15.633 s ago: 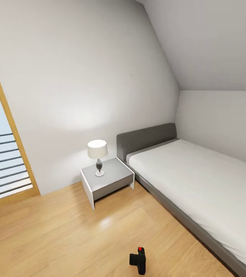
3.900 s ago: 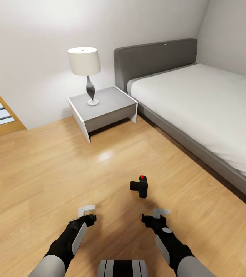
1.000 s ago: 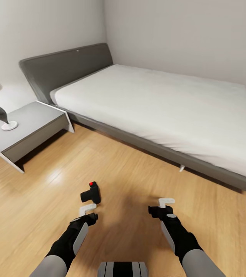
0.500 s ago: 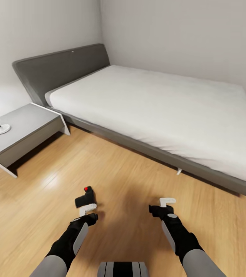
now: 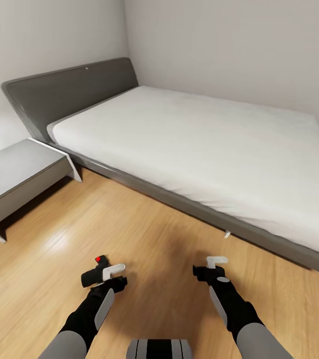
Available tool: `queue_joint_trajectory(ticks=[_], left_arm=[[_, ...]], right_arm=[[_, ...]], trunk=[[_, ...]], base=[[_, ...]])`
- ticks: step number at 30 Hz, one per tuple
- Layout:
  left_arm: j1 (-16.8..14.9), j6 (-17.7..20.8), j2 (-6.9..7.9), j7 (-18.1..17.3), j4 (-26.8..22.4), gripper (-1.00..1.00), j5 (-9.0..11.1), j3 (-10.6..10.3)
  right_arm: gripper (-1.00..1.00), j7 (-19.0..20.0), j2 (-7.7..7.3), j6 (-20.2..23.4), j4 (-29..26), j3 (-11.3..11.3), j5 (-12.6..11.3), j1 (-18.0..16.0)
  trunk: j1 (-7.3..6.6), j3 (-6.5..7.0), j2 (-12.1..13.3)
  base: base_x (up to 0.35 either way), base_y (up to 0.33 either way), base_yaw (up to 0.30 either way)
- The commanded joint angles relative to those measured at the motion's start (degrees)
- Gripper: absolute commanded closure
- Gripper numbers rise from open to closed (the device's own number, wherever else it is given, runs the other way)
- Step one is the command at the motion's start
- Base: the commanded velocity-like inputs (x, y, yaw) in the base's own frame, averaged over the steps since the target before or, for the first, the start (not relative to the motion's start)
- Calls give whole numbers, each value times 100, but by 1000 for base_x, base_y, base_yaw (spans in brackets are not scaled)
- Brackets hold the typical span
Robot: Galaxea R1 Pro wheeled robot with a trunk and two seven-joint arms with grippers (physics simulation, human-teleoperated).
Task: Attach the digital camera to the camera tripod in the bedroom.
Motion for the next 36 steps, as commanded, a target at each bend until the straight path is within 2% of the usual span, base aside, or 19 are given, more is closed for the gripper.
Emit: queue_joint_trajectory(ticks=[1,13,36], left_arm=[[1,23,-3,27,-12,-100,61,13],[3,23,-4,45,-12,-100,124,37],[-2,23,-11,54,-10,-100,154,34]], right_arm=[[-100,1,7,36,-9,-19,57,-1],[-100,-43,25,54,-13,-28,57,-1],[-100,-41,13,51,-13,-30,55,-1]], trunk=[[1,-4,-2],[1,-4,-2],[1,-4,-2]], base=[[121,-87,0],[29,-21,59],[1,-1,263]])
